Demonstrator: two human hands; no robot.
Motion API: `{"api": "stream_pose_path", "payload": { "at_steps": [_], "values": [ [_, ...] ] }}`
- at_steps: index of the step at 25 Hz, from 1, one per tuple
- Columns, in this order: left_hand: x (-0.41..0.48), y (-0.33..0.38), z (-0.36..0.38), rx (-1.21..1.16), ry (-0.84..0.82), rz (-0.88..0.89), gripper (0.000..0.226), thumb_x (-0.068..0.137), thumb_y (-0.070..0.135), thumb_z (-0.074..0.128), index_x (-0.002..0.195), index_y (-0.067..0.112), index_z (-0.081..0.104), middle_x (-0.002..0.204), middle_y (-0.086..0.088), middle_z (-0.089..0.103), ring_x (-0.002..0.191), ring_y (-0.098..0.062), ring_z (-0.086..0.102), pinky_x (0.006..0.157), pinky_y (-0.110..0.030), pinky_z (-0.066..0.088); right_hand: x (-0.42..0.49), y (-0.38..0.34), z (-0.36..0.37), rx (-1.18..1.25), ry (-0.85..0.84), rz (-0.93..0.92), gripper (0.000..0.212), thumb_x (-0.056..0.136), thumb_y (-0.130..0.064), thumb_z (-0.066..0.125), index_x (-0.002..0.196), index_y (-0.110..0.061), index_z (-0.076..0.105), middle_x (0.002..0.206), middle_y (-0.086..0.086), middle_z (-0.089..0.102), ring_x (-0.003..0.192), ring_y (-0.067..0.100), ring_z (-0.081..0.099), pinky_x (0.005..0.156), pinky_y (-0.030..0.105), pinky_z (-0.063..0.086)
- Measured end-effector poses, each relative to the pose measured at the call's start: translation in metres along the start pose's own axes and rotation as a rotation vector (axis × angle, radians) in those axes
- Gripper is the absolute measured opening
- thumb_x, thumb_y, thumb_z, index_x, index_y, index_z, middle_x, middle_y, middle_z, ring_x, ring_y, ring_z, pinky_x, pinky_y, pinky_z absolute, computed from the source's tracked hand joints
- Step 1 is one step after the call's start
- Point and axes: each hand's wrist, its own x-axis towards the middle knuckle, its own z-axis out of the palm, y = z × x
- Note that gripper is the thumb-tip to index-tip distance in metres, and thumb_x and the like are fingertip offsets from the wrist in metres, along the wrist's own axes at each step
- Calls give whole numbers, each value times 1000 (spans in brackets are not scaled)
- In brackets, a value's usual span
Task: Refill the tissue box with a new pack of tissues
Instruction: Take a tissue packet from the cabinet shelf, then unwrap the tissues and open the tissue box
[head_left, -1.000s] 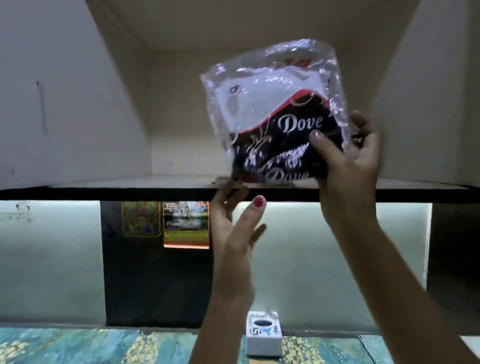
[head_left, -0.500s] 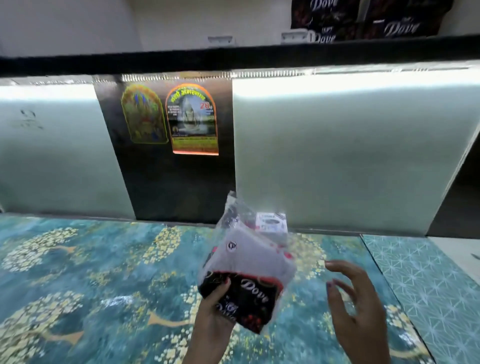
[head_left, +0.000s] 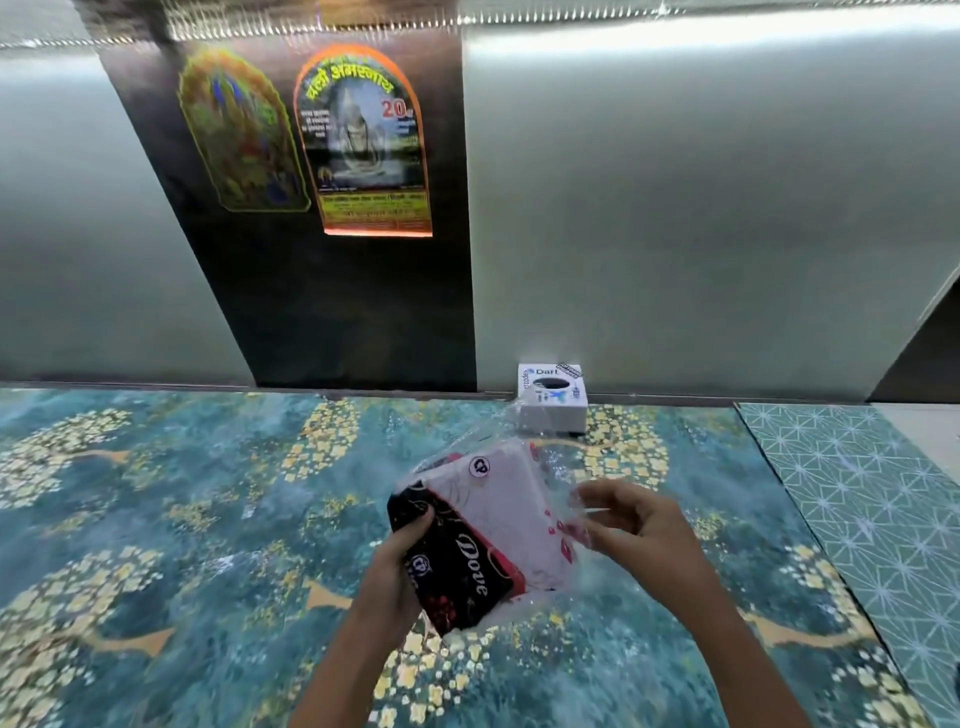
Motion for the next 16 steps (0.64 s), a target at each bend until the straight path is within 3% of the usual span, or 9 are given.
{"api": "stream_pose_path", "payload": {
  "at_steps": [1, 4, 7, 11, 14, 16],
  "values": [
    [6, 3, -1, 10, 13, -2, 21, 77, 24, 60, 80, 3, 63, 57, -7, 72, 54, -20, 69, 64, -37, 51, 3, 2, 1, -14, -46, 31, 40, 65, 6, 74, 85, -26, 63, 95, 3, 69, 76, 9, 68, 67, 20, 57],
    [25, 8, -7, 86, 12, -44, 26, 88, 15, 44, 74, 4, 62, 50, -5, 69, 46, -17, 66, 48, -25, 54, 8, 17, 10, -15, -136, 142, 59, 59, 3, 79, 101, -32, 57, 103, -1, 64, 90, 17, 64, 78, 31, 58],
    [39, 11, -7, 144, -51, -98, 23, 83, 16, 49, 72, 3, 65, 54, -7, 71, 49, -18, 67, 46, -22, 55, 11, 34, 20, 64, -103, 216, 54, 68, -3, 74, 108, -32, 52, 105, 6, 65, 87, 17, 66, 75, 27, 56],
    [48, 8, 4, 286, -147, -201, 18, 63, 16, 63, 77, 5, 66, 60, -5, 73, 54, -17, 69, 52, -21, 56, 15, 55, 19, 202, -49, 337, 44, 70, -8, 72, 108, -15, 52, 86, 3, 72, 77, 17, 69, 66, 26, 56],
    [53, -1, 21, 426, -168, -202, 14, 72, 21, 62, 78, 9, 62, 57, 0, 71, 53, -13, 67, 53, -20, 54, 18, 63, 14, -7, -70, 401, 71, 55, -30, 86, 112, -7, 50, 101, 11, 67, 89, 22, 65, 80, 32, 56],
    [56, -7, 28, 459, -108, -168, 16, 85, 22, 53, 82, 9, 62, 60, -1, 72, 58, -14, 68, 60, -26, 55, 22, 64, 5, -27, -24, 388, 60, 55, -26, 86, 103, -4, 57, 91, 12, 69, 75, 17, 67, 61, 24, 56]
  ]
}}
